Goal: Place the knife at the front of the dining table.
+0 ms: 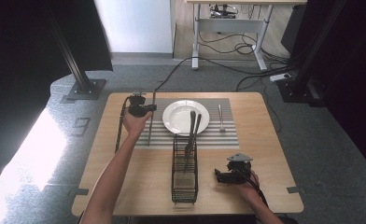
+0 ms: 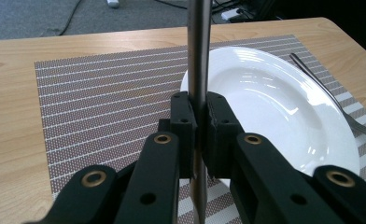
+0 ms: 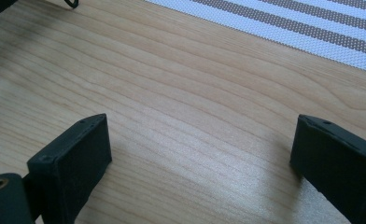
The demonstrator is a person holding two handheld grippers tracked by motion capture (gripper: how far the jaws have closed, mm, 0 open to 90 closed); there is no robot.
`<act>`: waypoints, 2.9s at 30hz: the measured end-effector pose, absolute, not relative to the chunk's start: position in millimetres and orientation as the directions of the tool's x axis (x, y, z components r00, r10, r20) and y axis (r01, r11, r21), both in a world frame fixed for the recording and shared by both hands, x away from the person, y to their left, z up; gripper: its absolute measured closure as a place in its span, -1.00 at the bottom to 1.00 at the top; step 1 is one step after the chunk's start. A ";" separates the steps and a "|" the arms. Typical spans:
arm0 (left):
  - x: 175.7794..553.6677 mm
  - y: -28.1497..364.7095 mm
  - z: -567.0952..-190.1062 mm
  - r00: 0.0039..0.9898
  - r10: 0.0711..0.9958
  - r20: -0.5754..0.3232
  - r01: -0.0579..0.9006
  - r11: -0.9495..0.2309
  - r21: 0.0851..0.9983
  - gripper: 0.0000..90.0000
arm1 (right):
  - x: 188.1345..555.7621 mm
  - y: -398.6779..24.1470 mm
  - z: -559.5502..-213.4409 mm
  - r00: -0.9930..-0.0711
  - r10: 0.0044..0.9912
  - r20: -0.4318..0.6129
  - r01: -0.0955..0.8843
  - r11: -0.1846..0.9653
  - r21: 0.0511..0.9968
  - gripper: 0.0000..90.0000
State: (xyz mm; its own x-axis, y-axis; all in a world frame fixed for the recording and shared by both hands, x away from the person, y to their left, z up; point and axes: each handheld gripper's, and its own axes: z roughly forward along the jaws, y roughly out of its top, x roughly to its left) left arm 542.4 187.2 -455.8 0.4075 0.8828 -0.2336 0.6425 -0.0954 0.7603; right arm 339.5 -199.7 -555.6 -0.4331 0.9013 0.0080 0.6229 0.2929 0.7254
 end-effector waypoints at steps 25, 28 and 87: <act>567.4 178.5 -479.0 0.376 0.902 -0.211 0.684 -0.117 0.720 0.82 | 339.4 -199.6 -555.6 -0.434 0.901 0.008 0.622 0.293 0.726 -0.88; 570.4 178.2 -483.6 0.368 0.904 -0.216 0.688 -0.109 0.718 0.82 | 339.4 -199.6 -555.5 -0.434 0.901 0.008 0.622 0.293 0.726 -0.88; 589.9 185.7 -534.8 0.292 0.945 -0.149 0.752 -0.131 0.646 0.81 | 338.2 -200.0 -555.5 -0.443 0.897 0.006 0.616 0.299 0.729 -0.86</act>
State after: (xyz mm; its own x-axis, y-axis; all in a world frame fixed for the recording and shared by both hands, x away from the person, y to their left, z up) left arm 589.9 185.7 -534.8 0.2920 0.9448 -0.1486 0.7522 -0.1309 0.6458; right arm 338.2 -200.0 -555.5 -0.4425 0.8967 0.0059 0.6160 0.2991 0.7288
